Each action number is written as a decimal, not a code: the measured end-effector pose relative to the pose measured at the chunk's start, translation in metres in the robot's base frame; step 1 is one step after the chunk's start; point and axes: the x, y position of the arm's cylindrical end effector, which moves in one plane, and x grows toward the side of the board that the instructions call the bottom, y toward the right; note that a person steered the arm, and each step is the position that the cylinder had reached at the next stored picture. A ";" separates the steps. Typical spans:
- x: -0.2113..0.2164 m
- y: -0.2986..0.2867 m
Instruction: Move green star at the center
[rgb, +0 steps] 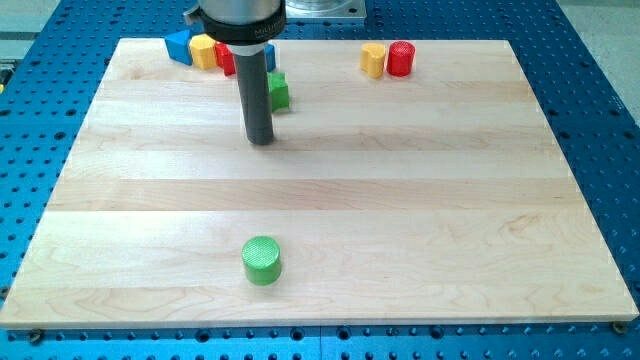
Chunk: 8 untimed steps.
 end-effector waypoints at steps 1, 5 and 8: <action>0.000 -0.028; -0.055 0.004; -0.064 -0.027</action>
